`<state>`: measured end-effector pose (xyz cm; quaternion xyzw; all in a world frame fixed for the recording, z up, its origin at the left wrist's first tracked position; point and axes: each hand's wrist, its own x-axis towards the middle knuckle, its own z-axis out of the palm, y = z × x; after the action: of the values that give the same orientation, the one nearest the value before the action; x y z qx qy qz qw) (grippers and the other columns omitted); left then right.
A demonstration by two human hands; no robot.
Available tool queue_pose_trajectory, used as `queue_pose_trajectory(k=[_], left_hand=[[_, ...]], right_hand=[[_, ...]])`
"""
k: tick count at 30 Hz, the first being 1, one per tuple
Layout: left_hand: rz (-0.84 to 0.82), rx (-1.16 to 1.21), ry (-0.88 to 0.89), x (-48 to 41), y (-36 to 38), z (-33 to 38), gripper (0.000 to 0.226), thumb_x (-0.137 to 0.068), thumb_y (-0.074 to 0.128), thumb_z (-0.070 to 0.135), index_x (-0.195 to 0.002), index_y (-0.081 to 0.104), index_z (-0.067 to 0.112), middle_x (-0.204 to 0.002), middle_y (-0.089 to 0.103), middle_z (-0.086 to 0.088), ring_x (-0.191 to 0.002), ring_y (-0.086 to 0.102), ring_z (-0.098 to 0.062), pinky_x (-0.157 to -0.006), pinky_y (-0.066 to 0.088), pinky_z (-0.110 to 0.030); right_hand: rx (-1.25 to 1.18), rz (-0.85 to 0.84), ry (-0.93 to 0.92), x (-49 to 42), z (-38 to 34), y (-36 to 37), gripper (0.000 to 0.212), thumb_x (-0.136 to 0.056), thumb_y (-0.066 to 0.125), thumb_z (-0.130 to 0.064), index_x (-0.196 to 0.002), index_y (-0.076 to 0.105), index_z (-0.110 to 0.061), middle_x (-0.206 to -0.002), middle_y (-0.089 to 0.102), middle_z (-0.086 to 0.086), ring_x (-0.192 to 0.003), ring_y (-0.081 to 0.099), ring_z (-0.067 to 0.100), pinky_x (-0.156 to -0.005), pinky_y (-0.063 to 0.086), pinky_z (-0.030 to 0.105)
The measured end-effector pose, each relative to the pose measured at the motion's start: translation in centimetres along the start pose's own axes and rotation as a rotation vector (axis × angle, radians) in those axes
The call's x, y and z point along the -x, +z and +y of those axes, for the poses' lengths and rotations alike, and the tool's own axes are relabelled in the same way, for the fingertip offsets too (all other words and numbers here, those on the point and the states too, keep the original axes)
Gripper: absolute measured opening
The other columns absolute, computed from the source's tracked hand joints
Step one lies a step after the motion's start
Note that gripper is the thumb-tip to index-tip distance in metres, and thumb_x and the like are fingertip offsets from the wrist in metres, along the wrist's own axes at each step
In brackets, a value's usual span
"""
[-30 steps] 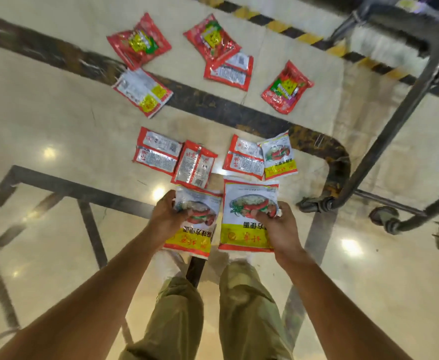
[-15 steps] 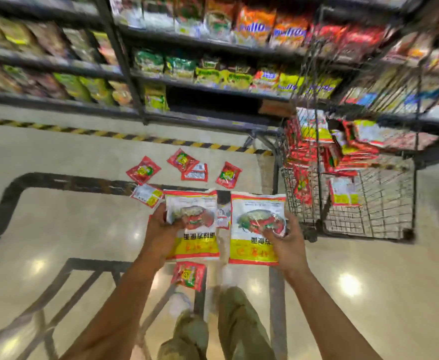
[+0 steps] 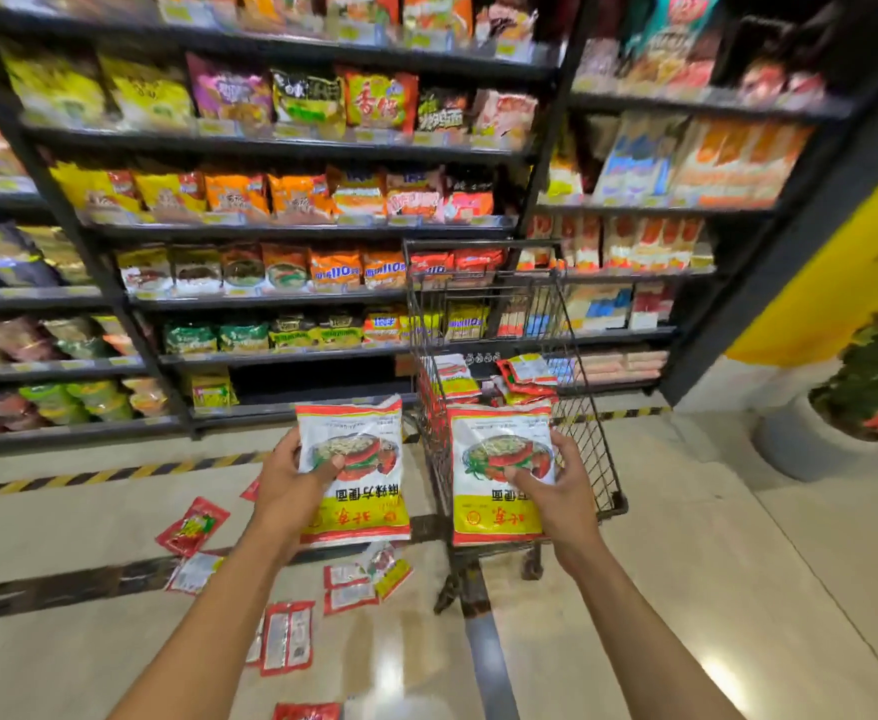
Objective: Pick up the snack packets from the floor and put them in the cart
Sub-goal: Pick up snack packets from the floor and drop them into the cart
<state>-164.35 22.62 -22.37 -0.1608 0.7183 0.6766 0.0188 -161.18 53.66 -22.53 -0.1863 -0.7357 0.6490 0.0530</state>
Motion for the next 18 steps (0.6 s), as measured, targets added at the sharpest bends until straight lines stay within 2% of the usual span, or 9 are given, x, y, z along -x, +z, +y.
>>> queue_pose_trajectory(k=[3,6,9,11,13,15,18], left_hand=[[0.013,-0.002,0.016,0.9,5.0,1.7,0.035,-0.093,0.075,0.012,-0.107,0.064,0.041,-0.102,0.076,0.014,-0.091,0.076,-0.017,-0.078,0.063,-0.047],[0.026,0.021,0.026,1.9,10.2,2.7,0.038,-0.093,0.074,0.01,-0.119,0.063,0.035,-0.106,0.075,0.011,-0.096,0.075,-0.021,-0.083,0.062,-0.05],[0.035,0.043,0.026,2.7,15.0,3.2,0.037,-0.093,0.073,0.008,-0.12,0.063,0.03,-0.108,0.076,0.005,-0.097,0.075,-0.025,-0.082,0.062,-0.051],[0.053,0.052,0.024,3.1,17.7,3.3,0.036,-0.093,0.073,0.006,-0.121,0.063,0.027,-0.109,0.076,0.004,-0.096,0.075,-0.023,-0.075,0.063,-0.044],[0.071,0.052,0.025,3.5,20.1,3.3,0.037,-0.093,0.073,0.007,-0.123,0.062,0.026,-0.109,0.076,0.003,-0.094,0.075,-0.021,-0.071,0.061,-0.039],[0.084,0.042,0.001,3.5,22.2,3.2,0.037,-0.092,0.075,0.009,-0.12,0.063,0.029,-0.108,0.076,0.002,-0.092,0.076,-0.023,-0.072,0.063,-0.044],[0.086,0.022,-0.029,2.8,24.7,3.0,0.034,-0.092,0.076,0.011,-0.118,0.064,0.029,-0.108,0.077,0.0,-0.09,0.077,-0.026,-0.074,0.064,-0.049]], right_hand=[[-0.033,-0.033,-0.053,-2.0,-1.5,-5.1,0.06,-0.08,0.085,-0.002,-0.126,0.057,-0.027,-0.117,0.072,-0.001,-0.106,0.072,0.021,-0.078,0.063,0.033],[-0.049,-0.063,-0.059,-4.6,-1.9,-10.2,0.065,-0.075,0.09,-0.011,-0.128,0.057,-0.028,-0.119,0.073,0.001,-0.105,0.074,0.022,-0.085,0.064,0.049],[-0.057,-0.081,-0.075,-7.2,-2.1,-14.7,0.062,-0.077,0.089,-0.008,-0.126,0.057,-0.031,-0.117,0.074,0.002,-0.102,0.075,0.024,-0.084,0.063,0.053],[-0.056,-0.085,-0.067,-8.7,-2.2,-17.2,0.06,-0.079,0.087,-0.007,-0.124,0.057,-0.033,-0.118,0.074,0.004,-0.1,0.076,0.025,-0.082,0.064,0.052],[-0.065,-0.092,-0.053,-10.2,-2.1,-19.4,0.056,-0.083,0.084,-0.005,-0.122,0.056,-0.033,-0.117,0.073,0.005,-0.094,0.077,0.021,-0.074,0.065,0.044],[-0.073,-0.085,-0.036,-11.6,-2.1,-21.1,0.054,-0.085,0.082,-0.004,-0.123,0.055,-0.031,-0.116,0.073,0.004,-0.088,0.078,0.016,-0.066,0.064,0.034],[-0.065,-0.076,0.0,-13.6,-1.3,-22.8,0.055,-0.085,0.083,-0.009,-0.128,0.053,-0.028,-0.118,0.072,0.002,-0.089,0.078,0.015,-0.063,0.063,0.03]])
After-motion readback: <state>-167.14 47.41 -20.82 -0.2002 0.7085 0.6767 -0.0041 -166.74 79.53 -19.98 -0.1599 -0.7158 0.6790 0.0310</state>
